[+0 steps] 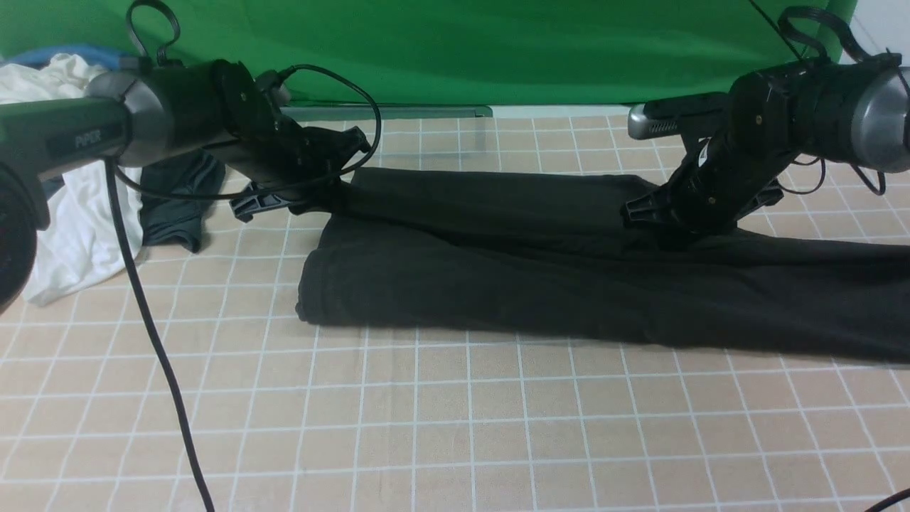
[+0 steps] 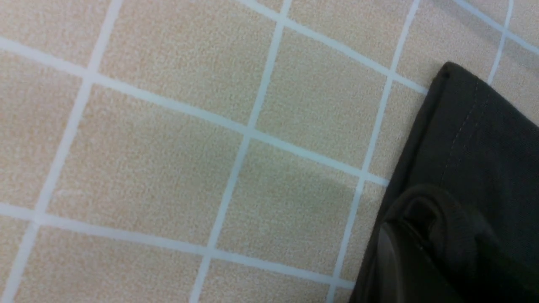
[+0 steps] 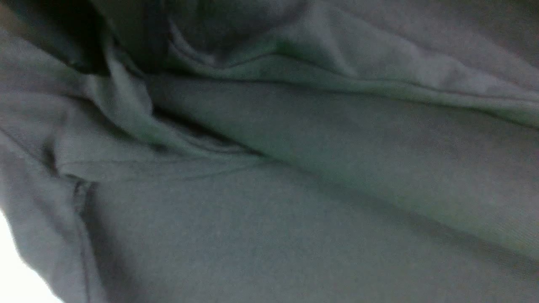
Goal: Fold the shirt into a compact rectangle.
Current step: 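Fold the black garment in half by bringing its near edge over to the far edge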
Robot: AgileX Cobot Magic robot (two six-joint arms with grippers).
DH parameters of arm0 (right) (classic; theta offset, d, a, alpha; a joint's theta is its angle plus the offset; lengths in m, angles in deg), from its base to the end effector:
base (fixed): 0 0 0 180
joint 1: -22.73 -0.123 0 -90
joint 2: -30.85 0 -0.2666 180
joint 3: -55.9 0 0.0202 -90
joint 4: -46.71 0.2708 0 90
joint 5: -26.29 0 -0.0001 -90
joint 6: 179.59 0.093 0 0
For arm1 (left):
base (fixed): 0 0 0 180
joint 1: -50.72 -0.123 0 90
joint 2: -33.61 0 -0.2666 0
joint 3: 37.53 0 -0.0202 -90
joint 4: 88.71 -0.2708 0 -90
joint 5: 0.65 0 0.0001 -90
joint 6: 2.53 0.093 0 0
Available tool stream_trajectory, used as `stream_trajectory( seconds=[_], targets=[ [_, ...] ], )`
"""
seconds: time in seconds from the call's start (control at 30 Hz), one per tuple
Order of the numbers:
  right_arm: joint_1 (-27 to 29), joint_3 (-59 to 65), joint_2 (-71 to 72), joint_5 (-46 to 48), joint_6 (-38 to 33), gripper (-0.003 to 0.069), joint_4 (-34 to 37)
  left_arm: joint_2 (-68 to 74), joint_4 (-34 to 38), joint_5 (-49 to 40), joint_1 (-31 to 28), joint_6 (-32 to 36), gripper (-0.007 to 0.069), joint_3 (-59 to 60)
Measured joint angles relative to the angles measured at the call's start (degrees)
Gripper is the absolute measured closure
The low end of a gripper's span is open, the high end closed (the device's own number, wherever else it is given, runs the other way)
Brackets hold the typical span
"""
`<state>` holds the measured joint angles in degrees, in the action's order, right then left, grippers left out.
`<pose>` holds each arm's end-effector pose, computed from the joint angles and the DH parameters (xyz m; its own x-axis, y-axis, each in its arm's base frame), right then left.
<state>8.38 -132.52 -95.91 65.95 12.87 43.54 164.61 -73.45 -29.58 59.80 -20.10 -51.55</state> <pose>0.4293 0.1064 0.1396 -0.9251 -0.0572 -0.3753 -0.0751 0.9966 0.0331 0.4703 -0.0872 0.1437 -0.8115 -0.3876 -0.4373 -0.2209 0.8963 -0.3845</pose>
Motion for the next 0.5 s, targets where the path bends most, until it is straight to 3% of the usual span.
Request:
stream_trajectory(
  seconds=[0.1,0.5],
  targets=[
    [0.0,0.0,-0.38,-0.39,-0.02,0.0595,-0.07,0.0,0.0,0.0,0.0,0.0,0.0598,0.0],
    [3.37,-6.53,-0.43,0.29,-0.06,0.0604,0.03,0.0,-0.41,-6.12,-0.04,0.22,0.0598,-6.36]
  ],
)
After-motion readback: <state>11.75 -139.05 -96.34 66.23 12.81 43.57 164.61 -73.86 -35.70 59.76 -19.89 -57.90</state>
